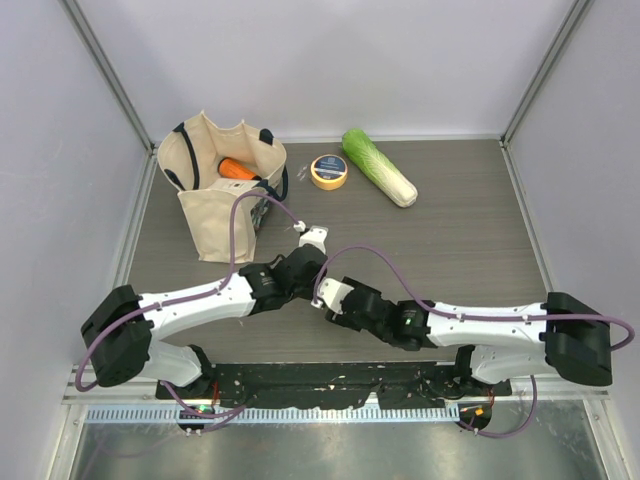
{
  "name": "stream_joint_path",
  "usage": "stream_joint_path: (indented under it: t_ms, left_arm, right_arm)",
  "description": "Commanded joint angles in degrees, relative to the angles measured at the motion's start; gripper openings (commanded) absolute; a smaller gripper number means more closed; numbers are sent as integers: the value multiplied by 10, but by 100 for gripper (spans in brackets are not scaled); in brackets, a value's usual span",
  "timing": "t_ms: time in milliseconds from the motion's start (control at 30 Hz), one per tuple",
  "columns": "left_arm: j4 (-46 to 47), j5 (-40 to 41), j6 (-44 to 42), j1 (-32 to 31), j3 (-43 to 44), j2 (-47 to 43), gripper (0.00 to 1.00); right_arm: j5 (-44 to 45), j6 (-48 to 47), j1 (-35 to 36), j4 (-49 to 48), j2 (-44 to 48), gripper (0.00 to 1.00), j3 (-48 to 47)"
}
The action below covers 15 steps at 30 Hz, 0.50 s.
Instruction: Fold the paper box
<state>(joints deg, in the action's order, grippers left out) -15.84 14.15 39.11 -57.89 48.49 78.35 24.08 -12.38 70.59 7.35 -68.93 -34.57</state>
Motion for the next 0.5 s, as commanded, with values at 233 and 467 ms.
stream_joint_path:
  t_ms: [233,467]
  left_arm:
    - [-31,-13,14,-6,-30,-34,5]
    - [-40,-34,10,9,-38,-77,39]
  right_arm:
    - [102,-39,30,-103,-19,42,35]
    - [106,-55,30,-131,-38,34,49]
